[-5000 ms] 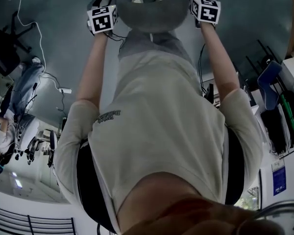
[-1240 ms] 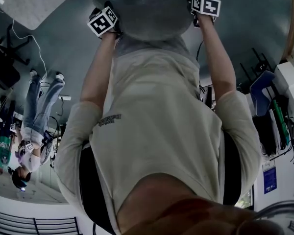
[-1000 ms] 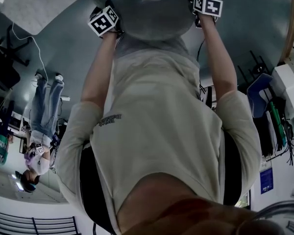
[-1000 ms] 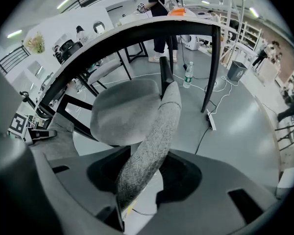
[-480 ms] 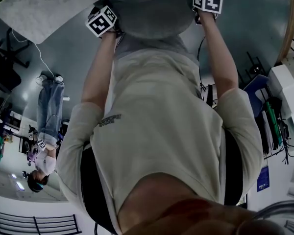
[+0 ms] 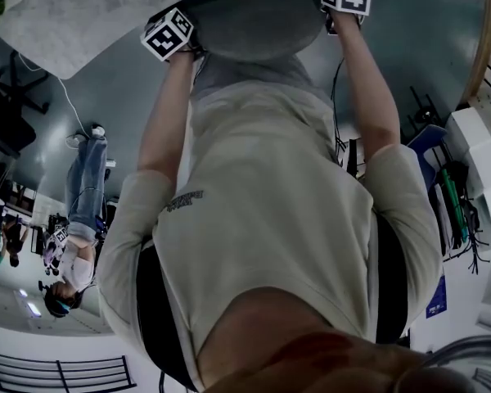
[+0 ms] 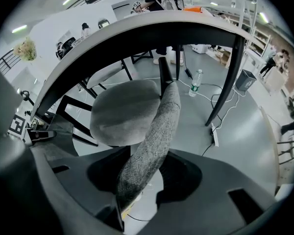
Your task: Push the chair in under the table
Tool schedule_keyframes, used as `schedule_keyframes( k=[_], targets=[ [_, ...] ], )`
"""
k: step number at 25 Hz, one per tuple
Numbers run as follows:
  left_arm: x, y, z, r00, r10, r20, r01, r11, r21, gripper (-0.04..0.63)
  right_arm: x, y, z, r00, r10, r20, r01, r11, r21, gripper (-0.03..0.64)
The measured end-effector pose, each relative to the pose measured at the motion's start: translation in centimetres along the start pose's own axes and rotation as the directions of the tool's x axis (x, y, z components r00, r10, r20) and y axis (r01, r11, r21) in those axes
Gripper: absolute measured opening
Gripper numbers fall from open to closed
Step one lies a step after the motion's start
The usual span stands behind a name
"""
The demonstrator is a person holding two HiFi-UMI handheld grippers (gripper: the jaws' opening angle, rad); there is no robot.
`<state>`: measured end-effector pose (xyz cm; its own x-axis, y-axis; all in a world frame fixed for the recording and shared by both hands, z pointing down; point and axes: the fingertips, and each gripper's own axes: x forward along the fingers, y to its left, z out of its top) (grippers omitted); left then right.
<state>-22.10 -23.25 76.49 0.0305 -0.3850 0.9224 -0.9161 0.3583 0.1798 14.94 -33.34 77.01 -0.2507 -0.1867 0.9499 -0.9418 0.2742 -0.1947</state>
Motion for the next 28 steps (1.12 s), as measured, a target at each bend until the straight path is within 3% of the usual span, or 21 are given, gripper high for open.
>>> schedule_keyframes(
  k=[15,28],
  targets=[
    [-0.1,-0.7,1.0,1.0,-0.001,0.029,0.002,1.0,-0.031,0.16,0.0,-0.6,1.6,1.0,0.002,-0.005,-0.002,1.0,-0.013,0.187],
    [0.1,-0.5,0.6,1.0,-0.008,-0.001,0.008,1.0,-0.023,0.186,0.5,-0.4,1.2,0.999,0.005,-0.052,-0.007,1.0,-0.025,0.219]
  ],
)
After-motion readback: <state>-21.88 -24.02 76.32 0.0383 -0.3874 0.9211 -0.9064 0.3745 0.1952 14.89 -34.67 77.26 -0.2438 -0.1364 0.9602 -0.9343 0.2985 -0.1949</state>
